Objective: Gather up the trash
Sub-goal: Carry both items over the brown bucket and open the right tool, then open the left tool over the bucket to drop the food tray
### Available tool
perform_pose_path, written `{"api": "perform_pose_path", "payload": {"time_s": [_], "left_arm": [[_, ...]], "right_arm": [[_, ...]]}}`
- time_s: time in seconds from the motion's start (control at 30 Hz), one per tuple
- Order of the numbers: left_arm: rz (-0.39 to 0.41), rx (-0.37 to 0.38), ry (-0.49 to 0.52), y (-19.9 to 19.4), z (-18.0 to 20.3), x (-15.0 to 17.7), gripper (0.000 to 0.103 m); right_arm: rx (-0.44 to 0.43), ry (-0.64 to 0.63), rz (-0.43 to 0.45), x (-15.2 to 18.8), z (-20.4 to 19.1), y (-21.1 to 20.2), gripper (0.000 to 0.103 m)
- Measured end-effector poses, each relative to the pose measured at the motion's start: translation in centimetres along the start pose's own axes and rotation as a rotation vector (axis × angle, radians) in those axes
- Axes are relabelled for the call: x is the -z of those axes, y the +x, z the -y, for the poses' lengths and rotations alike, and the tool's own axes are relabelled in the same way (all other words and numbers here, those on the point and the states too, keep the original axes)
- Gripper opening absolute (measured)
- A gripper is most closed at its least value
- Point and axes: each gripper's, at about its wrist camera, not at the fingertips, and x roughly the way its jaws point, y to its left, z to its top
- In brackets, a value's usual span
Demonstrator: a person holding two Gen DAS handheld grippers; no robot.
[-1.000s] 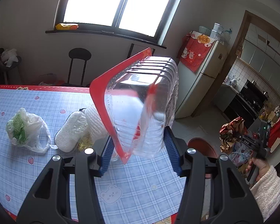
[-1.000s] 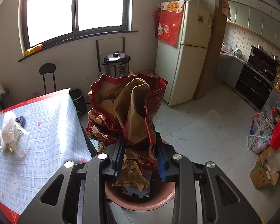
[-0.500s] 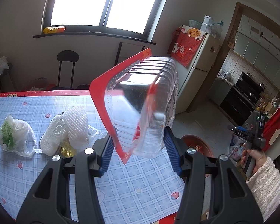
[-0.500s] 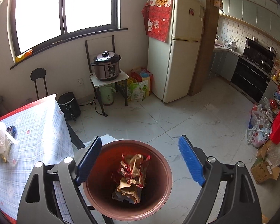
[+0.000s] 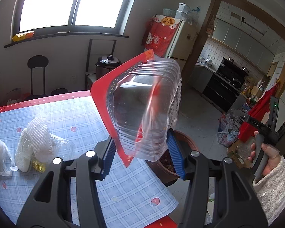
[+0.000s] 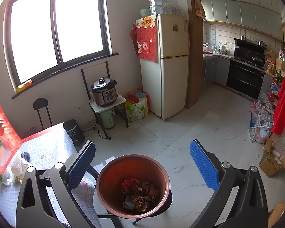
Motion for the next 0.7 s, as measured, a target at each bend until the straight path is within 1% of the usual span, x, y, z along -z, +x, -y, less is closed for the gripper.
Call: {"api": "perform_pose_path", "payload": {"time_s": [0.17,0.33,0.47,0.57,0.67,0.7], "left_arm": [[-0.04,0.117,0.033,4.6,3.9,-0.9,0.054],[-0.079,0.2,0.079,9.8,8.7,-1.6,0.054],[-0.119,0.248,0.101,13.7,12.0,-1.5,0.054],[-0.133,0.269,0.123,15.7,13.9,-1.3,0.055],[-0.153,0.301,0.16,17.7,15.6,-1.5,0.061],[-0.148,0.296,0.175,18.0,16.0,-1.6,0.072]], "right_arm": [[0.024,0.022,0.002,0.5,1.8,-2.2,0.098],[0.065,0.033,-0.006,1.7,3.9,-3.5,0.098],[0.094,0.056,-0.022,2.4,6.0,-3.8,0.098],[0.115,0.081,-0.028,2.8,7.4,-4.0,0.098],[0.125,0.105,-0.035,3.0,8.3,-4.0,0.098],[0.125,0.112,-0.037,3.1,8.6,-4.0,0.098]]}}
